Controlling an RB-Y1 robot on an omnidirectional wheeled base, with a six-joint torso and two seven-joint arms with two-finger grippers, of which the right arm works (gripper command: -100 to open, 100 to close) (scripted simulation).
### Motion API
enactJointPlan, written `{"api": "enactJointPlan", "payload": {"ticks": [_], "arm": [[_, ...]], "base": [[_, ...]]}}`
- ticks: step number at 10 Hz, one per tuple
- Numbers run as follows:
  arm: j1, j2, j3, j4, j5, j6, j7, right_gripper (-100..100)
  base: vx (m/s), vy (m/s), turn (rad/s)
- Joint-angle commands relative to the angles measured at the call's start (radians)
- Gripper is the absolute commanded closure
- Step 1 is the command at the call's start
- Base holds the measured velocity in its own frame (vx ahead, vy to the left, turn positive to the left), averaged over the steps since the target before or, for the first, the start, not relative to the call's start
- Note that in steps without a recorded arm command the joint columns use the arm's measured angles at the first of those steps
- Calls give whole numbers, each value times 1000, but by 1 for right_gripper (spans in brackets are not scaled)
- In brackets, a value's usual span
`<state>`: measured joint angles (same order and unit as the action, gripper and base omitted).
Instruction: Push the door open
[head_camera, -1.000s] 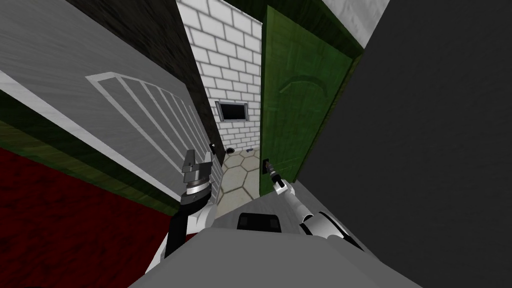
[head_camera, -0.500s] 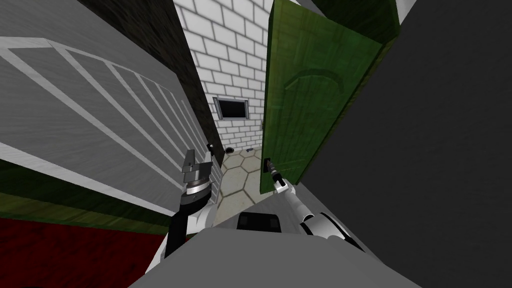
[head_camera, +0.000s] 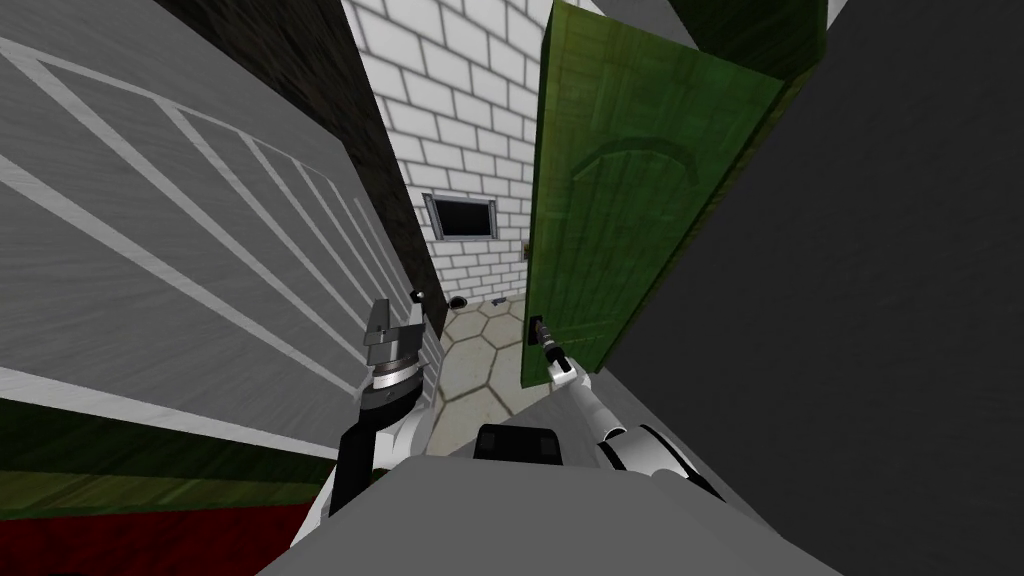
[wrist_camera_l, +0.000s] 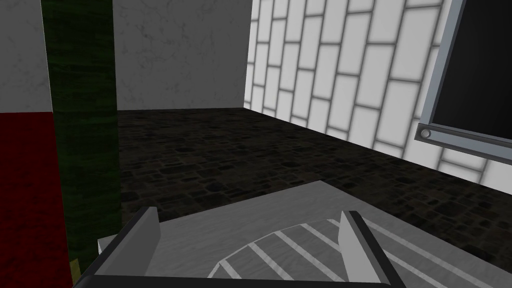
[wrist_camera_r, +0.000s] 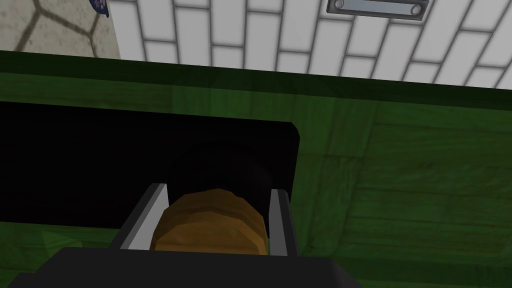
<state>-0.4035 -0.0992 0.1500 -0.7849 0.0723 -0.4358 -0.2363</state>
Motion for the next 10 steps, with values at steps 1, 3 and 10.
{"api": "enactJointPlan", "payload": {"ticks": [1, 3, 10], "arm": [[-7, -12, -32, 2, -7, -8, 14, 100], [-7, -9, -50, 5, -10, -7, 28, 100], [-7, 5, -134, 14, -26, 1, 87, 100]], "base": [[79, 76, -39], [114, 99, -52], [119, 107, -54]]}}
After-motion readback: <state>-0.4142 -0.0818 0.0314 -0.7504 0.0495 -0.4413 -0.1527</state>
